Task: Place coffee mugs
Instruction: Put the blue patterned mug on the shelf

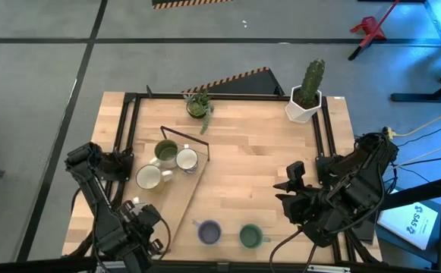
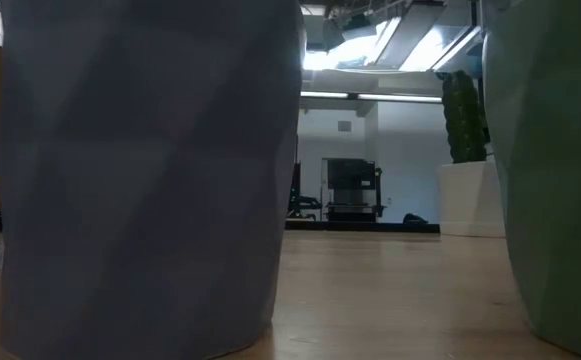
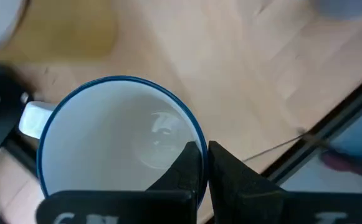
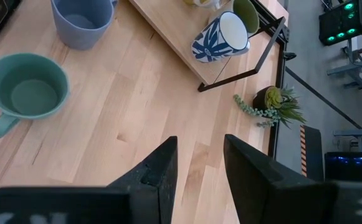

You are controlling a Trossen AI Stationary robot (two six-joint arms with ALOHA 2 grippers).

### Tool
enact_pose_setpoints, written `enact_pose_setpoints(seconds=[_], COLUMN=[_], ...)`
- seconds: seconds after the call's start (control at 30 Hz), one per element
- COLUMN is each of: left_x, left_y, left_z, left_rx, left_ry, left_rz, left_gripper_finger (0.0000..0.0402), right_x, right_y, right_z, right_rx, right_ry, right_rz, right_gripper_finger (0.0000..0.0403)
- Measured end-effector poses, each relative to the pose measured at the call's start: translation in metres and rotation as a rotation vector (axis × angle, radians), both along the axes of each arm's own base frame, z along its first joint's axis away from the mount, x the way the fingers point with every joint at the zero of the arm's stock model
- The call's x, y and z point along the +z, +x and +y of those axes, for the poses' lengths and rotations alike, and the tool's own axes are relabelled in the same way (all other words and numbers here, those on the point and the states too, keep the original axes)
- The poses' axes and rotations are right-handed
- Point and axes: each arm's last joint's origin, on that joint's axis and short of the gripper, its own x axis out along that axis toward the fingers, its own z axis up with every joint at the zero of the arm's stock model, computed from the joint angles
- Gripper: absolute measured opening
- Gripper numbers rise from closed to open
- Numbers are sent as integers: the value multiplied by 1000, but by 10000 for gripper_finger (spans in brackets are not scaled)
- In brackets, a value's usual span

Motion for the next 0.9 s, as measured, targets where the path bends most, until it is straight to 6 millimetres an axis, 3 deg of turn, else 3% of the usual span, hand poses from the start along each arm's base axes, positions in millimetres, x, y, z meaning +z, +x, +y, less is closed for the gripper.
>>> enact_pose_setpoints(seconds=[0.67, 0.9], left_x=[-16, -16], left_y=[-9, -10], left_z=[-1, -1], left_rx=[37, 37], left_ry=[42, 41], left_rz=[24, 27], left_gripper_finger=[11, 40], right_x=[0, 0], right_y=[0, 0], right_z=[0, 0], right_rx=[5, 5], right_ry=[-4, -4], right_rz=[2, 2], right_gripper_finger=[115, 115])
